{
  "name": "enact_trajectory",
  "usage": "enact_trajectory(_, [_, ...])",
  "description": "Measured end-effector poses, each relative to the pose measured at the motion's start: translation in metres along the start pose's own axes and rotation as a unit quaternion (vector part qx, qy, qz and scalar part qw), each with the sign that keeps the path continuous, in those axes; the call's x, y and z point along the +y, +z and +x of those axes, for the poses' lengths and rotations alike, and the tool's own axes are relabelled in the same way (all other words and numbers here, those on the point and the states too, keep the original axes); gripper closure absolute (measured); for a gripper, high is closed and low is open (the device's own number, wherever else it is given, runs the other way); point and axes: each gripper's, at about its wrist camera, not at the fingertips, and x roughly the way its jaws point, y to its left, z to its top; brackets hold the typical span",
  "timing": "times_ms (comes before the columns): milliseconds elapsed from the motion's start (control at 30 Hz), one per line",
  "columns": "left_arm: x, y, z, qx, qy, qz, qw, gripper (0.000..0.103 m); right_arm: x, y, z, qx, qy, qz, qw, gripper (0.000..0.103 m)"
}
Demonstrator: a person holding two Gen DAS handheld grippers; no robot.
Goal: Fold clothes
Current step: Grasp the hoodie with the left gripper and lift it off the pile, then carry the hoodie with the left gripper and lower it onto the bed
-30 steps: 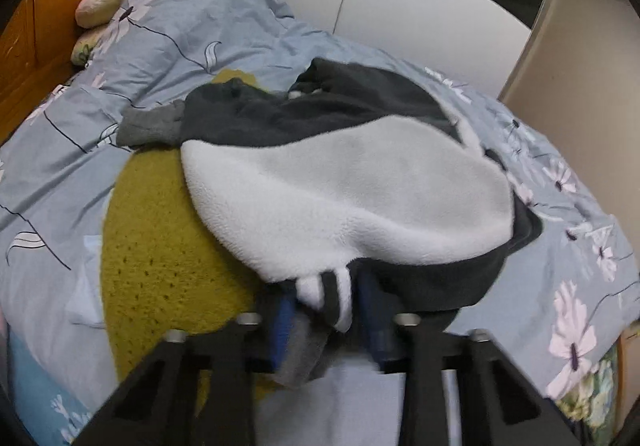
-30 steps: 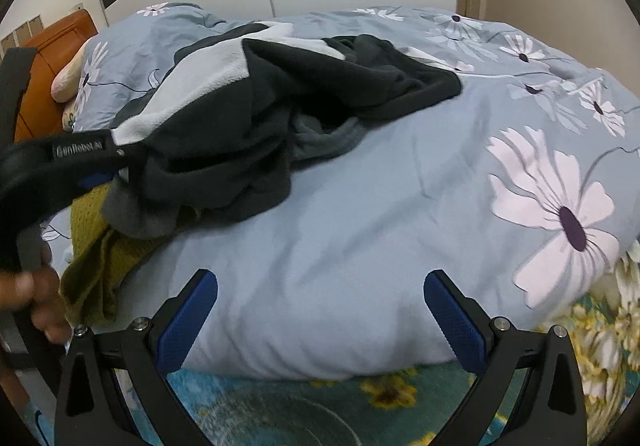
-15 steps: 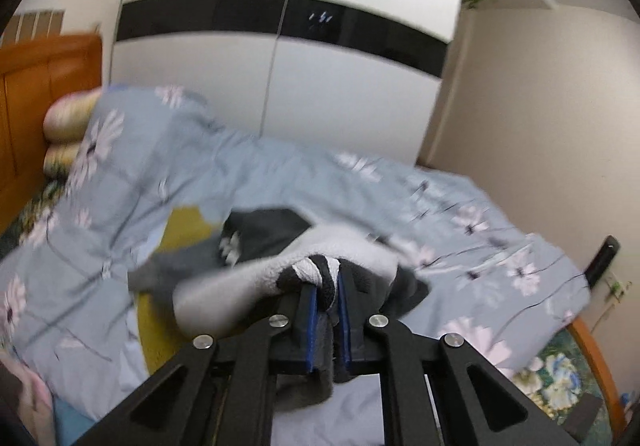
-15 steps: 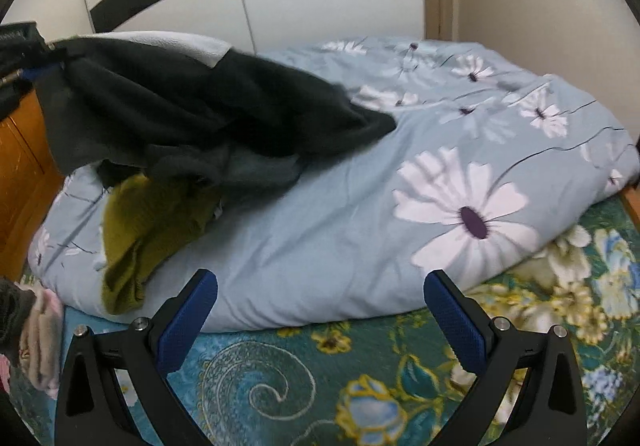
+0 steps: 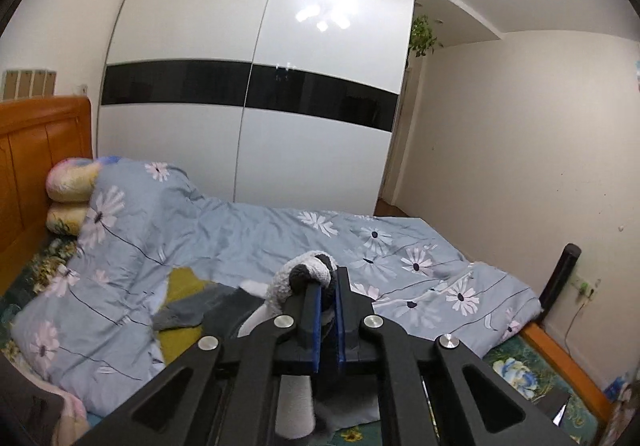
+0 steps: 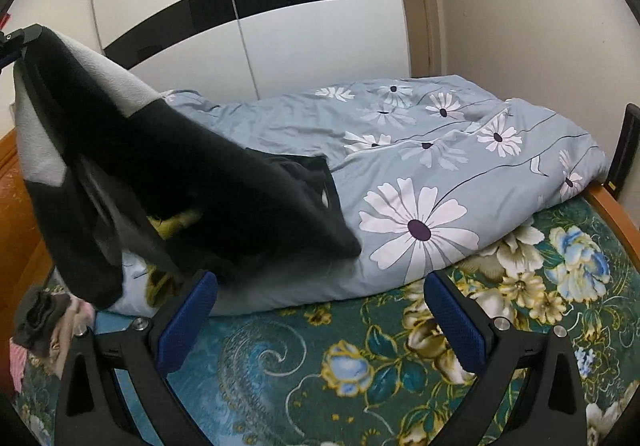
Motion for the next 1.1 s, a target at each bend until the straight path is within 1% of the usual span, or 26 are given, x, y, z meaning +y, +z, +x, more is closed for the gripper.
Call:
enact_trajectory(133, [0.006,-0.008,-0.025,0.003,0.004,-0.007,1.0,0.097,0.003,-0.012,-0.009,0.012,0.008,-0.01,1.0,0.0])
enact_trajectory(200, [0.006,-0.009,-0.037,-0.001,0.005,-0.008,1.0,0.097,0.008,-0.017,-0.013,0.016,0.019,-0.02,0.999,0.0])
enact_trajectory(300, [0.001,0.004,-0.063,-0.032,-0.002,-0.003,0.9995,0.097,0.022,-0.02,-0.019,0.017,0.031,-0.047,0.998,0.0])
enact_trajectory(367, [-0.002,0.019,-0.085,-0.058,-0.009,0.003,0.9983,0.097,0.03,-0.021,-0.025,0.009,0.034,-0.06,0.998,0.0])
enact_trajectory(433, [-0.005,0.037,-0.112,-0.087,-0.016,0.017,0.9959,0.097,0.032,-0.021,-0.028,0.004,0.042,-0.056,0.998,0.0])
enact_trajectory(533, [0.0,0.057,-0.15,-0.129,-0.017,0.027,0.9911,0.097,0.025,-0.021,-0.039,-0.009,0.051,-0.037,0.998,0.0])
enact_trajectory(600, [0.007,0.064,-0.172,-0.153,-0.014,0.03,0.9876,0.097,0.018,-0.021,-0.048,-0.016,0.055,-0.034,0.998,0.0])
enact_trajectory(633, [0.012,0.064,-0.178,-0.161,-0.004,0.031,0.9864,0.097,0.015,-0.023,-0.051,-0.014,0.056,-0.038,0.998,0.0])
enact_trajectory(667, [0.018,0.063,-0.181,-0.161,0.005,0.031,0.9864,0.097,0.013,-0.025,-0.053,-0.012,0.056,-0.043,0.997,0.0])
enact_trajectory(700, [0.027,0.057,-0.181,-0.153,0.011,0.026,0.9879,0.097,0.011,-0.027,-0.053,-0.008,0.05,-0.047,0.998,0.0])
enact_trajectory(767, [0.048,0.039,-0.172,-0.121,0.022,0.011,0.9923,0.097,0.01,-0.034,-0.05,0.006,0.042,-0.057,0.997,0.0])
enact_trajectory(833, [0.074,0.01,-0.157,-0.074,0.051,-0.002,0.9959,0.097,0.01,-0.043,-0.045,0.021,0.046,-0.063,0.997,0.0])
enact_trajectory(867, [0.092,-0.01,-0.15,-0.046,0.071,-0.015,0.9963,0.097,0.011,-0.048,-0.042,0.029,0.053,-0.064,0.996,0.0])
enact_trajectory(900, [0.105,-0.023,-0.147,-0.03,0.084,-0.027,0.9957,0.097,0.013,-0.052,-0.039,0.037,0.059,-0.065,0.995,0.0])
enact_trajectory(933, [0.123,-0.042,-0.146,-0.009,0.101,-0.047,0.9937,0.097,0.014,-0.057,-0.034,0.047,0.064,-0.066,0.995,0.0])
enact_trajectory(1000, [0.157,-0.08,-0.144,0.027,0.13,-0.091,0.9869,0.097,0.02,-0.066,-0.023,0.065,0.075,-0.068,0.993,0.0])
enact_trajectory(1100, [0.189,-0.132,-0.161,0.058,0.165,-0.142,0.9744,0.097,0.031,-0.074,0.0,0.096,0.099,-0.065,0.988,0.0])
